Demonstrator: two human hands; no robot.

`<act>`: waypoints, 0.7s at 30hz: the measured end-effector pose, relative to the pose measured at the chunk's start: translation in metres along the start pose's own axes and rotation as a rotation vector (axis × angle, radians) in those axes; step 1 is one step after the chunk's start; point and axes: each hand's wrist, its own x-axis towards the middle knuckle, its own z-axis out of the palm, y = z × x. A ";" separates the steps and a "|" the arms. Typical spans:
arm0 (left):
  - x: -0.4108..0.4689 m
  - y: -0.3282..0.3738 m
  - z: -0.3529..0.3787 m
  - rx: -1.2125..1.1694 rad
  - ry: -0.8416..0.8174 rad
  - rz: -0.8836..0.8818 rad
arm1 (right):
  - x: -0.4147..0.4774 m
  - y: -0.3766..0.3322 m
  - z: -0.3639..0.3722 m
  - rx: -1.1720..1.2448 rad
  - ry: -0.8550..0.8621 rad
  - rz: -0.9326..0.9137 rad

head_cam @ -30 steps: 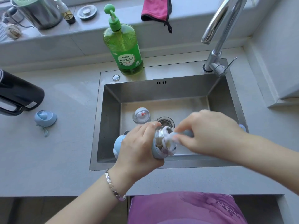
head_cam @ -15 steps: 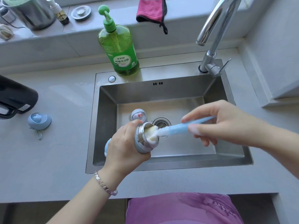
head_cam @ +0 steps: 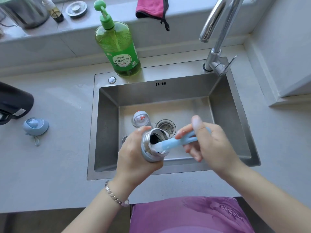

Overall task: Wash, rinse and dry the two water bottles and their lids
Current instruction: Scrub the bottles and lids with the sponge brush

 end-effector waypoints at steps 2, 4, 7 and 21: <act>0.000 0.003 0.002 0.040 -0.030 0.094 | -0.001 0.002 0.007 -0.033 -0.024 0.009; 0.000 0.001 0.001 0.066 -0.042 0.112 | -0.001 -0.005 0.004 -0.019 -0.003 -0.017; 0.002 -0.001 -0.003 0.057 -0.006 0.058 | 0.004 -0.009 -0.005 -0.001 0.023 -0.040; 0.003 0.010 0.004 0.052 -0.039 0.176 | 0.003 0.007 0.000 -0.066 -0.086 -0.057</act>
